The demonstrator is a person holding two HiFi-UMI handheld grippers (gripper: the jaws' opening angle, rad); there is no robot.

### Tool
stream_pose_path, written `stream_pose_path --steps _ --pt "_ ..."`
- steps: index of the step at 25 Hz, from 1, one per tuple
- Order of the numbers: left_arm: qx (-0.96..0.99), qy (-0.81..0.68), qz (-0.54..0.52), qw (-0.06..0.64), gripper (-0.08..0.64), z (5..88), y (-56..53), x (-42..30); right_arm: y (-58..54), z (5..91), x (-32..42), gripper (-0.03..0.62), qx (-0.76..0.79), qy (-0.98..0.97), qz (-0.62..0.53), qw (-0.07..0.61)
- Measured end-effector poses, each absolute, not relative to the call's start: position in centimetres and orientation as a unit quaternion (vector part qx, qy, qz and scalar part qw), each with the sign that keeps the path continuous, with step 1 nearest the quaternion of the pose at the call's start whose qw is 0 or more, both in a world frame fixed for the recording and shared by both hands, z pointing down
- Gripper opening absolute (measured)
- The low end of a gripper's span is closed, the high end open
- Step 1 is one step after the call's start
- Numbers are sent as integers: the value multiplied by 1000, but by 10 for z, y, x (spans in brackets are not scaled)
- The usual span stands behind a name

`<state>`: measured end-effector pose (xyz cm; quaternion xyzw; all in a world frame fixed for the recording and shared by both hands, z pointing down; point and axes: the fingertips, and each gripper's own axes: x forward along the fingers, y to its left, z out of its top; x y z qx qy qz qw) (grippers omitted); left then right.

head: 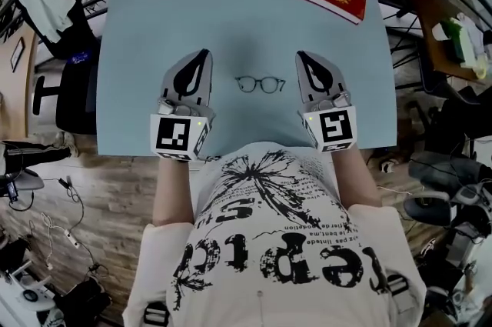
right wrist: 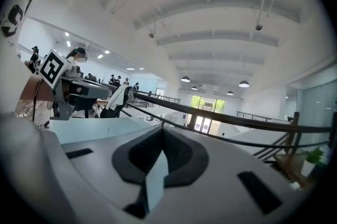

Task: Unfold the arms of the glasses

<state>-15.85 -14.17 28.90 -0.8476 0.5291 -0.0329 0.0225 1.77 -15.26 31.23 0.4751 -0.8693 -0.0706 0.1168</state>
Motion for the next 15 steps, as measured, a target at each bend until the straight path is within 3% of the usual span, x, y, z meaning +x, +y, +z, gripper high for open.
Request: stream_pose_path --steps 15 --pt "-854 518 -37 -4 18 297 -151 -157 -164 318 19 8 502 -855 -63 113"
